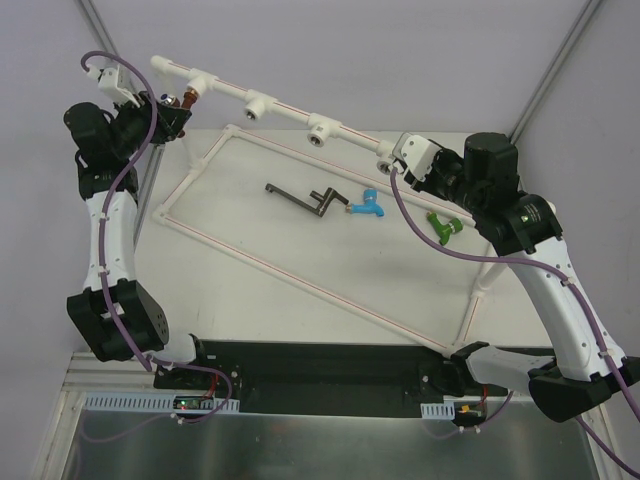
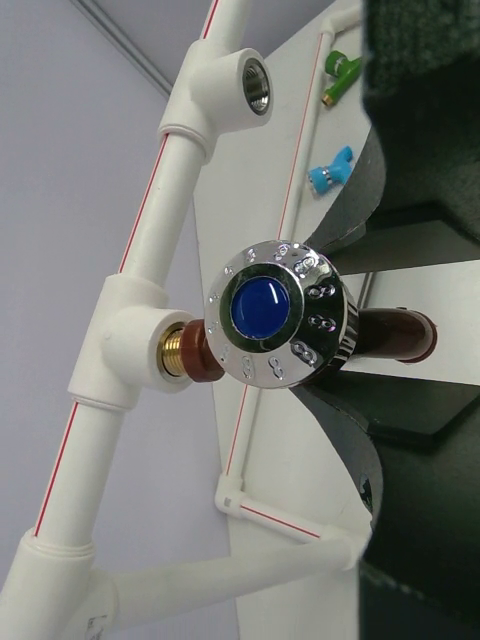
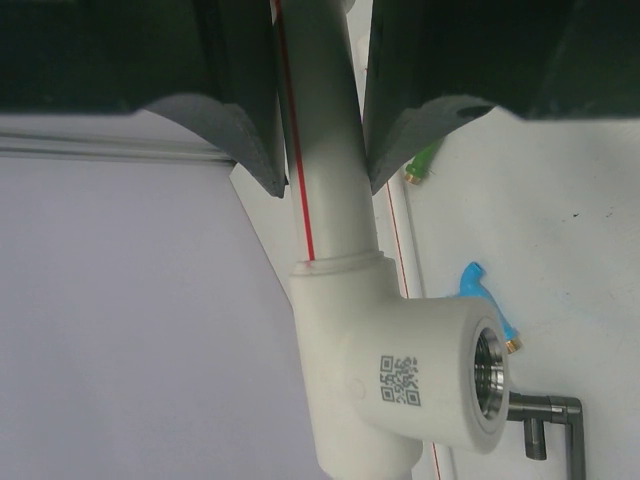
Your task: Install the water faucets
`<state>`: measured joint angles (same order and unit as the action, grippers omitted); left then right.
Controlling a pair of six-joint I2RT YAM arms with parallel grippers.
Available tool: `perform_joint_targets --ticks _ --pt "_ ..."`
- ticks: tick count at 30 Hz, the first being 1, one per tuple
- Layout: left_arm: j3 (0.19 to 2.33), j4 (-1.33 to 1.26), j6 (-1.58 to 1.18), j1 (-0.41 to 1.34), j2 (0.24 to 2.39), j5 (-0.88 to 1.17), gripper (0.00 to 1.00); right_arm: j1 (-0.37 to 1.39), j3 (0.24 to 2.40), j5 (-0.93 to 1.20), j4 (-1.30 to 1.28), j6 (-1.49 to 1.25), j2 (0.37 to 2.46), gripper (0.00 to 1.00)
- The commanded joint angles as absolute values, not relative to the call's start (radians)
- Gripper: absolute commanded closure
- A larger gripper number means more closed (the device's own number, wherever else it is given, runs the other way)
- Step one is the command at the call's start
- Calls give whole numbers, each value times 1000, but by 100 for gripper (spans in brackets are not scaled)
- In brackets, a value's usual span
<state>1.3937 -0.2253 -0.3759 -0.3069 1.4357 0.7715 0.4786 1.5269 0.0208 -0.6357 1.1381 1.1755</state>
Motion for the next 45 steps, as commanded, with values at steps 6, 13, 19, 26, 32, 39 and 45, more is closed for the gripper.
perform_joint_targets --ticks 6,13,19,26,32,39,45 --pt "1482 -98 -114 -276 1440 713 100 500 1486 83 -784 1088 1181 98" --pt "1491 -41 64 -236 1436 660 100 502 1488 81 -785 1089 1181 98" --pt "1473 -32 207 -226 1420 630 100 503 1488 81 -787 1091 1181 98" --pt "1436 -32 423 -193 1382 588 100 503 1488 83 -787 1091 1183 98" --pt "1384 -31 578 -124 1362 486 100 505 1488 83 -790 1092 1183 98" --pt "1361 -31 704 -80 1359 394 100 503 1489 81 -788 1094 1183 98" --pt "1356 -31 742 -75 1355 356 100 505 1486 78 -790 1094 1183 98"
